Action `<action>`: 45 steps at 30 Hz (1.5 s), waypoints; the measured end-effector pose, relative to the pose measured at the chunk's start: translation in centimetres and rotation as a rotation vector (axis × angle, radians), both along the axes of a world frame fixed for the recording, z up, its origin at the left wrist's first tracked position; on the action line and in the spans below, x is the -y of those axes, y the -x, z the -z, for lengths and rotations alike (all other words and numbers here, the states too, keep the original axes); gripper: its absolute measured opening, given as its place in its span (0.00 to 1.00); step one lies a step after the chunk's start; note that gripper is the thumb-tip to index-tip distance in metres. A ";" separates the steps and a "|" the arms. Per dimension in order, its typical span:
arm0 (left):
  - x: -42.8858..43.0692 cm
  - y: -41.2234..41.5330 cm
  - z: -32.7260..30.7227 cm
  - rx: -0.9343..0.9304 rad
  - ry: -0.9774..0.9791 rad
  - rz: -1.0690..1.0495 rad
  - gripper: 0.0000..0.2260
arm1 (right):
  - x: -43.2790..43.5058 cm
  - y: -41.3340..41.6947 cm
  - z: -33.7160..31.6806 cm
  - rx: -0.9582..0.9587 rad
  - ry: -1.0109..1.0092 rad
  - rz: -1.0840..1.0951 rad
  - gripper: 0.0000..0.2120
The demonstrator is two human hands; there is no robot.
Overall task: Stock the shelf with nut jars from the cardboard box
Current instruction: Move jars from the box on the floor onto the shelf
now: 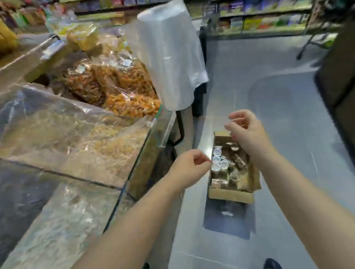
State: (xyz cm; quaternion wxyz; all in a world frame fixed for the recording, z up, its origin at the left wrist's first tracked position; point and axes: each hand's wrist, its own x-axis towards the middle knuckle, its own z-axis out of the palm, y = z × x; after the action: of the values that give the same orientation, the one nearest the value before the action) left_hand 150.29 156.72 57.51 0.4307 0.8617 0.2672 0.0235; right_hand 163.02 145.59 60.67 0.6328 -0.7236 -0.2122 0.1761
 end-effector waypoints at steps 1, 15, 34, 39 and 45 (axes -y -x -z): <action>1.3 -2.0 0.6 -0.008 0.017 0.012 0.03 | 1.6 -1.6 0.6 -0.020 0.002 0.025 0.08; 11.3 -21.6 15.4 -0.241 0.436 -0.155 0.05 | 9.7 -23.1 12.7 -0.089 0.430 -0.109 0.10; -3.5 -33.0 48.8 -0.592 0.381 -0.310 0.03 | 0.7 -35.9 51.2 0.179 1.225 -0.849 0.12; -5.1 -34.3 58.9 -0.620 0.292 -0.278 0.10 | -1.7 -37.2 61.3 0.193 1.135 -0.796 0.18; -8.4 -39.5 67.0 -0.589 -0.144 -0.066 0.24 | -7.4 -39.2 70.6 0.261 0.999 -0.678 0.22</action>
State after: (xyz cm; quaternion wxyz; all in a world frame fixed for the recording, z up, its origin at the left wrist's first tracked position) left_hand 189.81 165.12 -9.53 0.2714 0.8507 0.4061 -0.1944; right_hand 202.19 153.04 -9.96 0.0954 -0.8404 -0.3978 0.3555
